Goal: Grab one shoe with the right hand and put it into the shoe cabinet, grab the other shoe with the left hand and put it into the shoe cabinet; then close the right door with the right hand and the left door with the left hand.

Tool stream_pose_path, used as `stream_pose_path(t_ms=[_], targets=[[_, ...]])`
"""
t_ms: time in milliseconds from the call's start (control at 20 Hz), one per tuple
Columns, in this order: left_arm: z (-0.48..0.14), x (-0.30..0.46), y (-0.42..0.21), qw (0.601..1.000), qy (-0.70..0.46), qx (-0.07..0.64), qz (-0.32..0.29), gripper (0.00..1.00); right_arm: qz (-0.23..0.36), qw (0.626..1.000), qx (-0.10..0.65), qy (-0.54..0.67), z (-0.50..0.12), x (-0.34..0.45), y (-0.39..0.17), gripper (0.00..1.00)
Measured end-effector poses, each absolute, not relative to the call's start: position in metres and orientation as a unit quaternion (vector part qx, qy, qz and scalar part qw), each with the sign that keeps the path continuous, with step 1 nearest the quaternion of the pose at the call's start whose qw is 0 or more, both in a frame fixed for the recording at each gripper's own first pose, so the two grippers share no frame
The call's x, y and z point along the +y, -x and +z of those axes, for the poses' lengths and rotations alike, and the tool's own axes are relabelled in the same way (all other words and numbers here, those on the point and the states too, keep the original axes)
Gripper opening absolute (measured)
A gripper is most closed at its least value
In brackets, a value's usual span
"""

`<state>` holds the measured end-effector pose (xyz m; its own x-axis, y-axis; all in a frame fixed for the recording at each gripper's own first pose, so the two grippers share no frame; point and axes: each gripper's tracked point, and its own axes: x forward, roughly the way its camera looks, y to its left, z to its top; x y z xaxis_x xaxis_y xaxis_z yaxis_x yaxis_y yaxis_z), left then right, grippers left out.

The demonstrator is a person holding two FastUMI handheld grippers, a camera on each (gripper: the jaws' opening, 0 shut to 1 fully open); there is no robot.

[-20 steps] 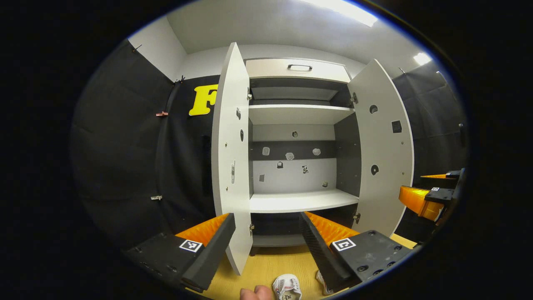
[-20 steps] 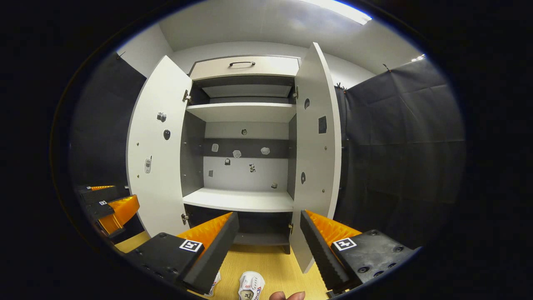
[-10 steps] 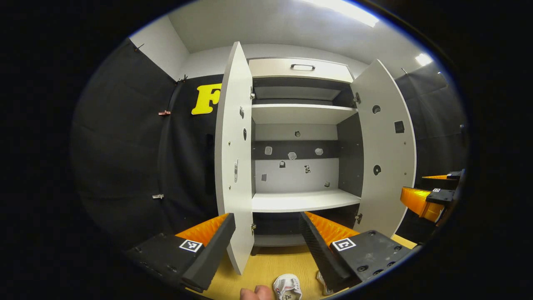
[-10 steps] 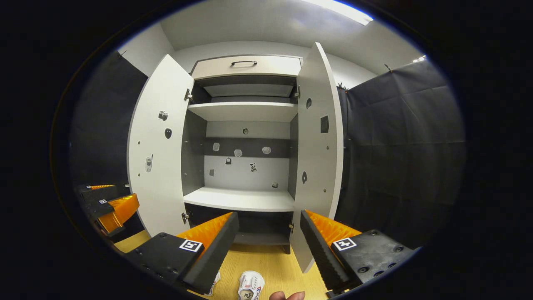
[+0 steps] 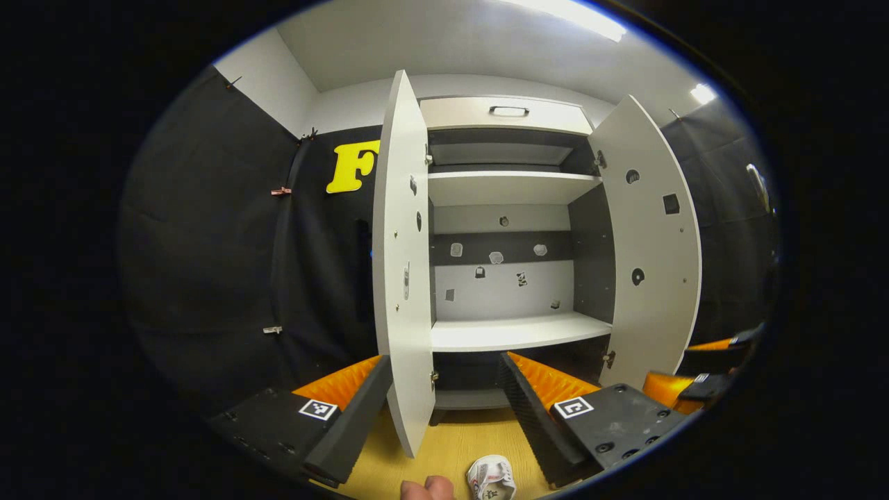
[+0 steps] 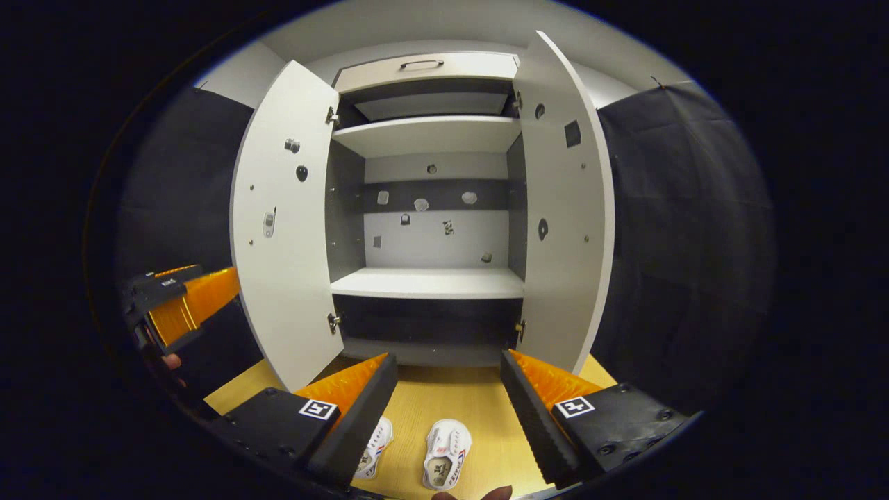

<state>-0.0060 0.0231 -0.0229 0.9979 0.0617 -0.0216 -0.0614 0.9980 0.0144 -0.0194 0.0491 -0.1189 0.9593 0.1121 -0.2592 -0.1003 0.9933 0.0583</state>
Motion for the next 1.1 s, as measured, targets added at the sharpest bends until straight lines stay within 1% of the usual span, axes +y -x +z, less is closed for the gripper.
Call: stream_pose_path(t_ms=[350,600,650,800,900,1050,1100], targets=[[-0.048,0.033,0.012,0.998,-0.023,0.027,0.049,0.97,0.061,0.961,0.263,-0.062,-0.247,0.065,0.041,0.98],[-0.07,0.039,0.014,0.996,-0.033,0.047,0.063,0.97,0.058,0.938,0.335,-0.064,-0.331,0.069,0.048,0.96],[-0.075,0.04,0.015,0.996,-0.035,0.052,0.065,0.97,0.058,0.934,0.346,-0.065,-0.344,0.071,0.048,0.89],[-0.089,0.04,0.017,0.995,-0.038,0.066,0.065,0.97,0.049,0.923,0.374,-0.072,-0.381,0.076,0.046,0.72],[-0.099,0.044,0.018,0.994,-0.043,0.076,0.069,0.96,0.024,0.915,0.396,-0.078,-0.407,0.072,0.044,0.45],[-0.111,0.048,0.018,0.993,-0.042,0.087,0.07,0.97,0.005,0.907,0.412,-0.09,-0.432,0.07,0.036,0.43],[-0.113,0.049,0.018,0.993,-0.042,0.09,0.069,0.96,0.006,0.908,0.411,-0.086,-0.438,0.073,0.032,0.34]])
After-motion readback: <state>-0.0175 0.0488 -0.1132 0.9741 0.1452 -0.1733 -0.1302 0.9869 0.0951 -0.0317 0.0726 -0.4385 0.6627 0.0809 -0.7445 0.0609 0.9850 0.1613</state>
